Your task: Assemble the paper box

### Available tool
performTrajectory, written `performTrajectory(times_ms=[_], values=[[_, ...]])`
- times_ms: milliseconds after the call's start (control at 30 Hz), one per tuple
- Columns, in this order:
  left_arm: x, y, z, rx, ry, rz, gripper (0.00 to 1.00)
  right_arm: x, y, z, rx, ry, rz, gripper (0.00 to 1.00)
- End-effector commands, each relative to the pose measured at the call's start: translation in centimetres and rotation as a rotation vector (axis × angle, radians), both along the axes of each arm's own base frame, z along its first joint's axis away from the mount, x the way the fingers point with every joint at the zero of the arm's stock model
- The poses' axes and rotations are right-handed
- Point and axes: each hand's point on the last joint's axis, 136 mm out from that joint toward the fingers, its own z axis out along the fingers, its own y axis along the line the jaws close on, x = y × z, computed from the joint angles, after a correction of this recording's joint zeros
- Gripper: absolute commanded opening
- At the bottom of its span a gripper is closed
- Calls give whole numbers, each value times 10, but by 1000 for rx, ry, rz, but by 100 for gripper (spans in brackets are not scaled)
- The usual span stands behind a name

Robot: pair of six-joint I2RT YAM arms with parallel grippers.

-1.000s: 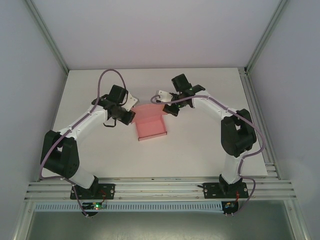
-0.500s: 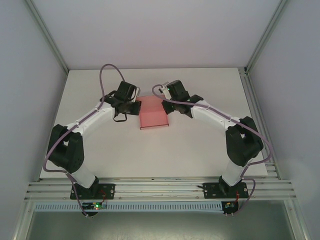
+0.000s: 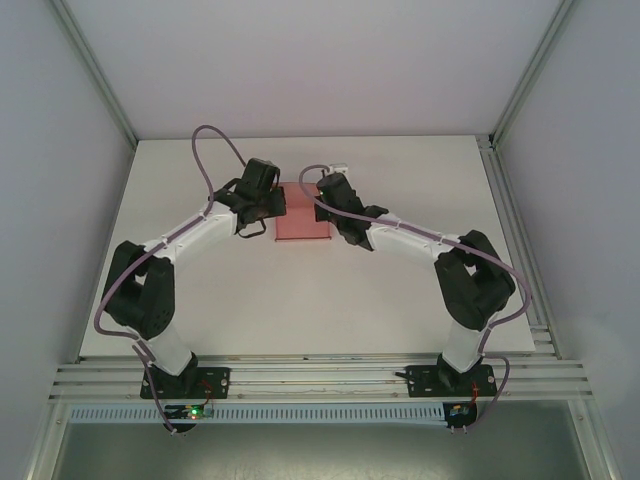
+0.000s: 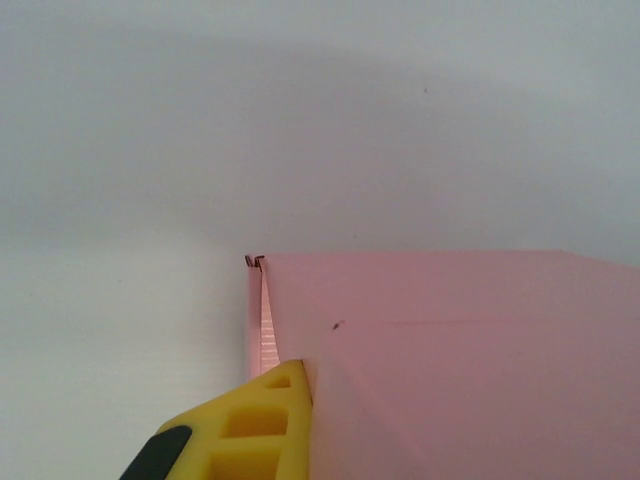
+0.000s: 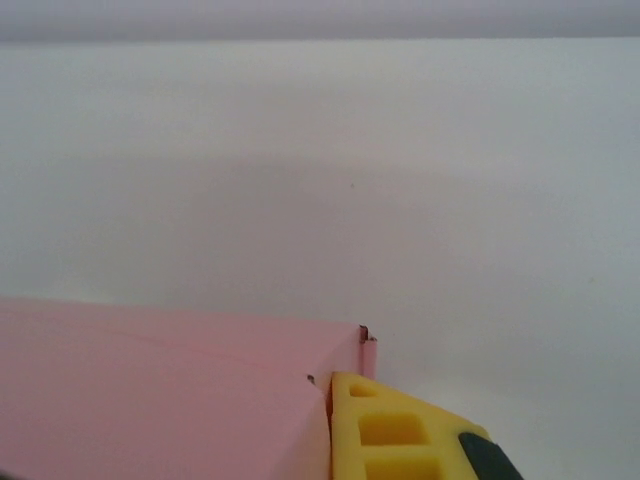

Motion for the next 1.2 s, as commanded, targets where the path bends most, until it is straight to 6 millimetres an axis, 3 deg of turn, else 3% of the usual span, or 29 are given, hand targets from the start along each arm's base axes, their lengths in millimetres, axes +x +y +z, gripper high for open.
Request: performTrajectory(times_ms=[0,200,400,667,767,1000,1100,1133,1167], values=[[5,-22,9,-119,-39,-13,0,4,15,13,214,-81,-75,9],[-1,-20,-7,-94,-29,-39,0,-4,31,-5,242,-122,14,8],[-11,-21,-25,-65,-34,-104,0,-16,22,-34,192,-98,26,8],[-46,-18,-58,-108,-42,-171,0,-45,19,-50,75,-145,101,7],[-63,-28,-64,-188,-77,-217,0,-60,17,-57,22,-197,114,7],[-81,-24,-74,-135,-50,-231,1,-76,16,-68,-29,-239,154,6],[-84,-24,-68,-139,-47,-232,7,-74,15,-72,-52,-239,145,3],[-85,-24,-66,-140,-41,-231,13,-74,14,-72,-62,-239,142,3],[-87,-23,-61,-138,-38,-228,25,-74,14,-72,-72,-242,146,3]])
